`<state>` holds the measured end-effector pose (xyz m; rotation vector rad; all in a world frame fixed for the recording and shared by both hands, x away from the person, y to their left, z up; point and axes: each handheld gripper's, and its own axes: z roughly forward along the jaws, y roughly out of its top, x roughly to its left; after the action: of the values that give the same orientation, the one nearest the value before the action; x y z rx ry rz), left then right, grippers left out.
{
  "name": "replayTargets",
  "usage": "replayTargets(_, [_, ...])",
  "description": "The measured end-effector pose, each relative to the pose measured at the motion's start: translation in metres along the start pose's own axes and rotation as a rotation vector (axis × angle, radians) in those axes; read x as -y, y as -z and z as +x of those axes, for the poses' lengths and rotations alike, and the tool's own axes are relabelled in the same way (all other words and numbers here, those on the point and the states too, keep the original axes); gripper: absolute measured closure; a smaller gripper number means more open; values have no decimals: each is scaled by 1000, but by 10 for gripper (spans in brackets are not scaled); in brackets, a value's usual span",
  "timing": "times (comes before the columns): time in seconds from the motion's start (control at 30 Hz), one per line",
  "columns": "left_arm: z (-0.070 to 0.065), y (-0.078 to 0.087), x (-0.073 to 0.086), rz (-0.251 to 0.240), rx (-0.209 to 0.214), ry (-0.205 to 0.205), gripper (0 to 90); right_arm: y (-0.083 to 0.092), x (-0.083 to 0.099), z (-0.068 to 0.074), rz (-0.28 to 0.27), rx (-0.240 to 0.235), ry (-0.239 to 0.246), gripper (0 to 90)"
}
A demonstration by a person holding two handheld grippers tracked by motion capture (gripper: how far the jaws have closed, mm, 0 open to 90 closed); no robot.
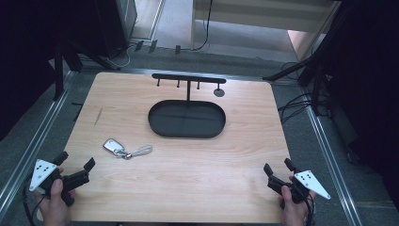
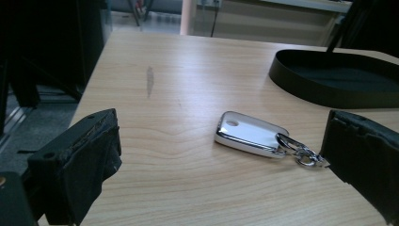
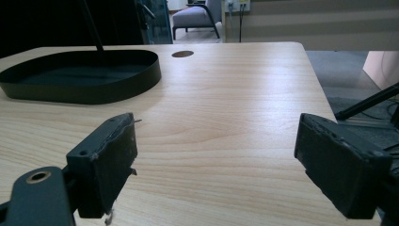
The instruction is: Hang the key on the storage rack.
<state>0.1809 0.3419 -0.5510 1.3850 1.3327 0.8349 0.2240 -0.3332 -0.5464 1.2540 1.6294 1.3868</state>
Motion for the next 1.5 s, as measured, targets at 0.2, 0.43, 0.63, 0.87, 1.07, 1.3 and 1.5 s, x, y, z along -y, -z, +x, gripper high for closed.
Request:
replayTargets(0.2, [-4,-4,-6,69,25,-42,0,4,1,-9,-36,8,-109,135])
replayTargets(0.43, [-25,-13,-41,169,97,-199,0,4,1,-6,-32,49,-88,142])
replayTargets(0.63, [-49,-22,-71,254,189,-344,0,4,1,-5,-27,51,-80,142])
replayTargets(0.87, [-72,-39,-90,423,266,-506,0,4,1,-4,-27,57,-71,159])
replayTargets(1.07, [-91,-61,-103,619,327,-658,0,4,1,-5,-24,54,-78,172])
replayTargets(1.3, [-112,-78,-106,843,327,-901,0,3,1,-4,-18,55,-70,179])
replayTargets(1.5, [-124,-94,-113,945,302,-1016,74,3,1,-5,-16,54,-73,184])
